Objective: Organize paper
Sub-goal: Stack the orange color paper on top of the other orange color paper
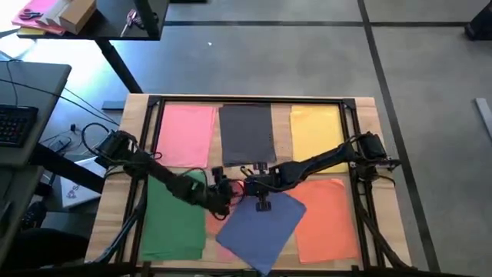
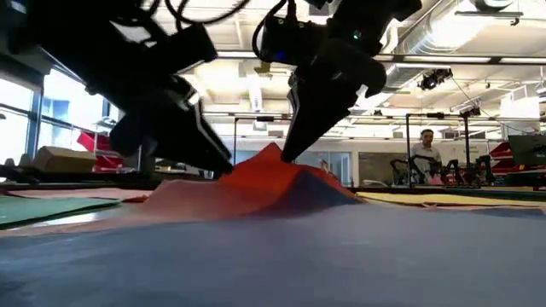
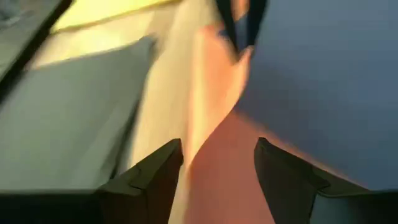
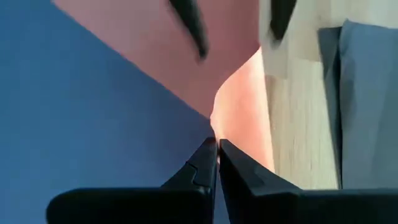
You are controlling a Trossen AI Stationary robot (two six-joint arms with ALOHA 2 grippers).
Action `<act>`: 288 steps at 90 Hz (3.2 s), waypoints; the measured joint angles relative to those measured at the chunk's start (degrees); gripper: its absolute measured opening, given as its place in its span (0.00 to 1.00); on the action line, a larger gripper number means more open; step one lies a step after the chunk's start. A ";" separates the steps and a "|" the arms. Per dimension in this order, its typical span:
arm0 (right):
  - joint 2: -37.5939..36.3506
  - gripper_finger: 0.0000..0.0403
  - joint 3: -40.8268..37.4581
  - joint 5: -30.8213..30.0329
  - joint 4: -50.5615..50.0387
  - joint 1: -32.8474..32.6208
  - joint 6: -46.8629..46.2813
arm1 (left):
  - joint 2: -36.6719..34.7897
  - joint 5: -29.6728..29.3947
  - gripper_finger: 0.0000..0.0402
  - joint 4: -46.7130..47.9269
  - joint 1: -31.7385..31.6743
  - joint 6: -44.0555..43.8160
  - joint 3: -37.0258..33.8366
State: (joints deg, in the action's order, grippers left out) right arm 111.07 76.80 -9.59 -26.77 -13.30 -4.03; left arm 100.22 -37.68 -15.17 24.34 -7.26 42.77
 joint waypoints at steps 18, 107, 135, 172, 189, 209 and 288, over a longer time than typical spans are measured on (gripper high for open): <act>-0.01 0.00 0.02 -0.70 0.64 -0.04 -0.46 | 0.29 4.67 0.44 -11.72 -3.12 6.57 -3.63; -0.52 0.49 22.43 -19.45 -28.30 -0.97 2.97 | -9.29 -3.13 0.00 -14.45 -3.44 9.27 -3.13; -0.48 0.59 30.90 -16.08 -36.84 -0.57 2.75 | -17.18 -5.11 0.00 -9.89 -1.67 13.08 -3.13; -0.02 0.58 31.25 -14.14 -36.75 1.27 3.10 | -17.57 -4.37 0.00 -15.42 -0.28 16.87 -3.18; 0.09 0.39 25.92 -6.31 -29.30 2.03 5.92 | -17.66 -6.48 0.00 -17.41 1.17 18.53 -3.18; 0.15 0.03 24.63 -9.88 -27.40 2.08 9.02 | -17.66 -8.57 0.00 -18.81 1.76 19.53 -3.18; 0.02 0.00 30.61 -37.21 -58.37 0.76 5.78 | -27.05 -9.36 0.45 29.20 14.84 -27.43 -3.68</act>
State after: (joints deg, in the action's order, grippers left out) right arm 111.08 107.41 -46.80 -85.14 -12.53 1.76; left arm 73.17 -47.04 14.03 39.18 -34.69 39.09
